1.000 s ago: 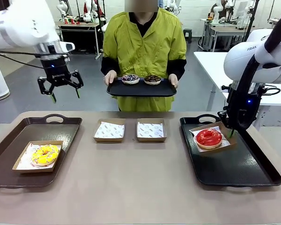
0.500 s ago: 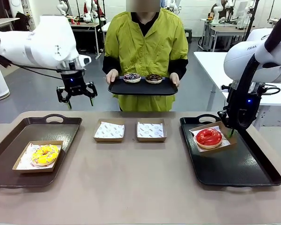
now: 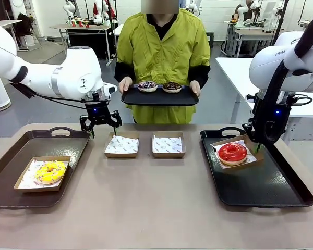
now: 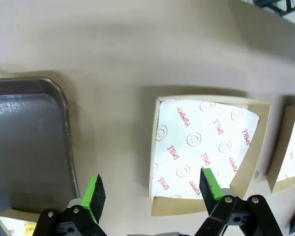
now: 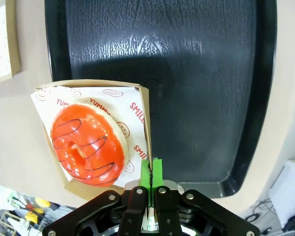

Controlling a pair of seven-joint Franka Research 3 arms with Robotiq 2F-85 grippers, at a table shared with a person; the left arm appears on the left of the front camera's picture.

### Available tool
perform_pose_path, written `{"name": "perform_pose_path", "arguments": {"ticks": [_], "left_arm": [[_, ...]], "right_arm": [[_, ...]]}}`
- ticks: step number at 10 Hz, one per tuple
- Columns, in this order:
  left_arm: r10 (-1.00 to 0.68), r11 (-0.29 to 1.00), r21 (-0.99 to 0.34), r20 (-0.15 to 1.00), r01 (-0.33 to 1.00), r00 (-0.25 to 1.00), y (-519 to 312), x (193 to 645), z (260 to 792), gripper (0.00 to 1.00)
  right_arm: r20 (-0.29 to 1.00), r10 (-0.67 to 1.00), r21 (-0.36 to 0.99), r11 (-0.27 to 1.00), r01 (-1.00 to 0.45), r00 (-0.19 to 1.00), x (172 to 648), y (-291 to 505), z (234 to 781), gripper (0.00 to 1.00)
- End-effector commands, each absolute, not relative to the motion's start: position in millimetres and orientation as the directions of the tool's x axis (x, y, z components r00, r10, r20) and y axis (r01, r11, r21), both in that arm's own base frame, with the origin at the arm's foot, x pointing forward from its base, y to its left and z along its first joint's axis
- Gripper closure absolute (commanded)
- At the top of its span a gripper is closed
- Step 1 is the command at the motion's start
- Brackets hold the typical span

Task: Individually package the donuts and arrange them on the tray.
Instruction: Place the picked Paper togo box on the Handle tray while simultaneously picking up another Paper togo box from the table with the other hand.

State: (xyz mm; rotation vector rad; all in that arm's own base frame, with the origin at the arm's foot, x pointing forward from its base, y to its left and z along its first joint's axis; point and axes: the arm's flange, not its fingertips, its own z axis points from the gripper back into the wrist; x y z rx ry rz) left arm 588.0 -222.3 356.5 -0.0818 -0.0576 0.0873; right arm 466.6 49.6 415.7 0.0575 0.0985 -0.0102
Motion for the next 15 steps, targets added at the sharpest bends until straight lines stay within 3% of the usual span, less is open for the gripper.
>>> {"name": "perform_pose_path", "arguments": {"ticks": [1,2,11,15], "left_arm": [[0.043,0.995,-0.096,0.041,-0.039,0.998,-218.7,580.1,358.2,0.0],[0.089,0.993,-0.084,0.054,-0.085,0.995,-222.3,588.0,356.5,0.0],[0.073,0.994,-0.082,0.05,-0.069,0.996,-220.4,587.5,354.8,0.0],[0.025,0.998,-0.058,0.068,-0.021,0.997,-227.2,597.0,350.7,0.0]], "right_arm": [[-0.104,-0.007,0.055,0.998,0.012,0.995,467.8,49.0,419.3,0.99],[-0.104,-0.007,0.055,0.998,0.012,0.995,467.8,49.0,419.3,0.99],[-0.097,0.026,0.028,0.999,-0.023,0.995,460.6,68.6,399.8,0.99],[-0.074,-0.06,0.013,0.998,0.062,0.995,431.6,62.3,381.0,0.99]]}}
